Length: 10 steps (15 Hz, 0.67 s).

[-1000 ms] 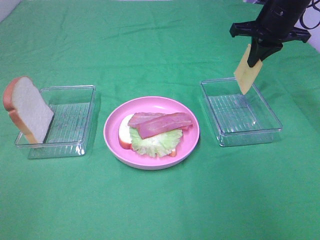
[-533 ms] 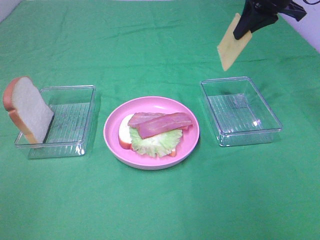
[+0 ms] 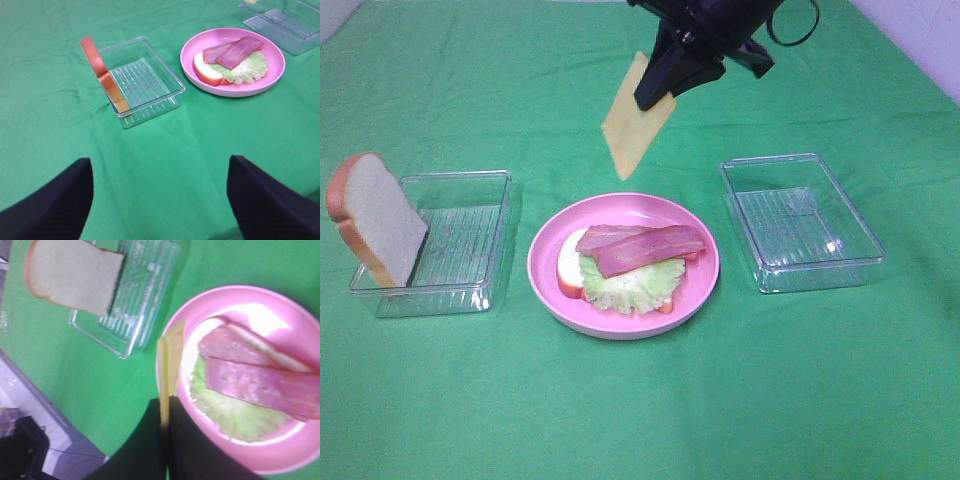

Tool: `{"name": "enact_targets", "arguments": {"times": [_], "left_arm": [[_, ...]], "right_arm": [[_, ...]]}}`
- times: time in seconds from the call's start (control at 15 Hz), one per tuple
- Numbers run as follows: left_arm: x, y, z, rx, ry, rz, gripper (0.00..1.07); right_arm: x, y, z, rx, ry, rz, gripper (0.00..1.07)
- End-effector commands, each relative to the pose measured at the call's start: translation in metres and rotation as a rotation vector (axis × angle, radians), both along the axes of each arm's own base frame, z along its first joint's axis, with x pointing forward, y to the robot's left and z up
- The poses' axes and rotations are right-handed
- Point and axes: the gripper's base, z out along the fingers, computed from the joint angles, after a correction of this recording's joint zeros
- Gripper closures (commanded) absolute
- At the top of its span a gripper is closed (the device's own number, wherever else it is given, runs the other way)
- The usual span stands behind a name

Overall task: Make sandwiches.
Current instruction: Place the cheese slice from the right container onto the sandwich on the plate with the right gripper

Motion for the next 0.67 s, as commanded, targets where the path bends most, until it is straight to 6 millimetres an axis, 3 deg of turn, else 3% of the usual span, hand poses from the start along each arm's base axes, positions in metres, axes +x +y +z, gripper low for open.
{"name": "enact_targets", "arguments": {"times": [0.07, 0.13, 0.27, 0.67], "left_arm": [[-0.003, 0.002, 0.000, -0.005, -0.024, -0.002, 0.36], [-0.003, 0.002, 0.000, -0.005, -0.024, -0.002, 0.36], [-0.003, 0.002, 0.000, -0.005, -0.024, -0.002, 0.36], [-0.003, 0.002, 0.000, -0.005, -0.024, -0.002, 0.36]], "right_arm": [[-0.005, 0.005, -0.023, 0.105, 0.045, -0.002, 1.07], [-0.015, 0.005, -0.054, 0.159, 0.098, -0.036, 1.07], [-0.023, 0.004, -0.078, 0.216, 0.121, -0.092, 1.07], [-0.019, 0.006, -0.105, 0.301, 0.147, -0.236, 1.07]]}}
